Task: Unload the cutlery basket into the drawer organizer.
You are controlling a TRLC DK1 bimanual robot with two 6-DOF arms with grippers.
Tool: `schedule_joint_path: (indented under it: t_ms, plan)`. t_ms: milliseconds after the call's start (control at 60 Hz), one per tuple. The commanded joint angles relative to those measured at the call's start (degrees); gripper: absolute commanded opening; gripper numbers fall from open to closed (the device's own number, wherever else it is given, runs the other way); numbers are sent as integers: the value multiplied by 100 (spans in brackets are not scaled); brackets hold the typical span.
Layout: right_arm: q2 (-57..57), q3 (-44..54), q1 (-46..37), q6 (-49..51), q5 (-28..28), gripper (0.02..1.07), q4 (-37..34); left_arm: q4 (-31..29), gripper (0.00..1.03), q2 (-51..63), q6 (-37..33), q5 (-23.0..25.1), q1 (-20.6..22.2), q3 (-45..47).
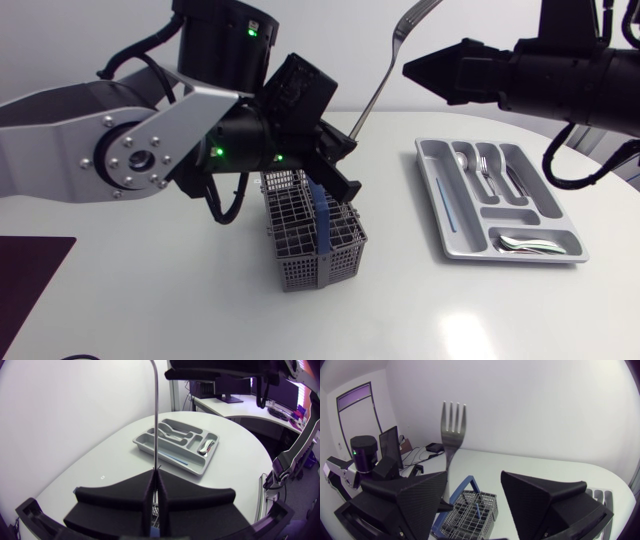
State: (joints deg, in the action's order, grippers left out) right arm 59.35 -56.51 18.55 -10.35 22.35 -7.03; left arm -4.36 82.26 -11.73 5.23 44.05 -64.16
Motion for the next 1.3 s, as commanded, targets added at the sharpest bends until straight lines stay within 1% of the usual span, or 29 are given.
schedule_joint_path:
  t_ms: [0, 50, 100, 217, 250, 283, 500, 583, 650, 667, 717, 900, 1000, 1050, 1133, 1283]
  plan:
    - [164, -220, 185, -222, -117, 78, 123, 111, 3, 150, 197, -58, -37, -61]
    - [235, -264, 220, -231, -125, 78, 131, 111, 3, 203, 215, -58, -72, -97]
    - [296, -299, 246, -239, -143, 75, 175, 128, 3, 220, 276, -58, -107, -123]
    - [437, -405, 308, -275, -187, 75, 193, 146, 3, 256, 329, -58, -151, -176]
    - [472, -440, 334, -275, -187, 70, 202, 146, 3, 264, 346, -58, -160, -193]
    - [516, -448, 343, -283, -196, 68, 228, 146, 3, 264, 364, -58, -169, -211]
    - [815, -457, 387, -310, -222, 68, 369, 137, 3, 264, 399, -40, -213, -255]
    - [885, -475, 395, -310, -222, 64, 430, 137, 3, 264, 399, -40, -213, -264]
    - [929, -475, 422, -319, -222, 63, 474, 137, 3, 264, 399, -40, -204, -264]
    - [929, -466, 422, -319, -231, 61, 501, 137, 3, 264, 408, -40, -204, -264]
    - [938, -466, 422, -354, -231, 59, 553, 137, 3, 264, 417, -40, -204, -264]
    - [938, -484, 439, -354, -231, 42, 606, 128, 3, 273, 417, -40, -204, -272]
    - [955, -492, 475, -345, -205, 29, 606, 128, 3, 273, 426, -40, -213, -281]
    - [947, -492, 492, -336, -187, 24, 606, 120, 3, 273, 426, -40, -222, -281]
    - [947, -501, 527, -292, -169, 11, 606, 128, 3, 273, 461, -40, -222, -290]
    - [938, -501, 545, -257, -134, 8, 597, 137, 4, 264, 487, -40, -222, -308]
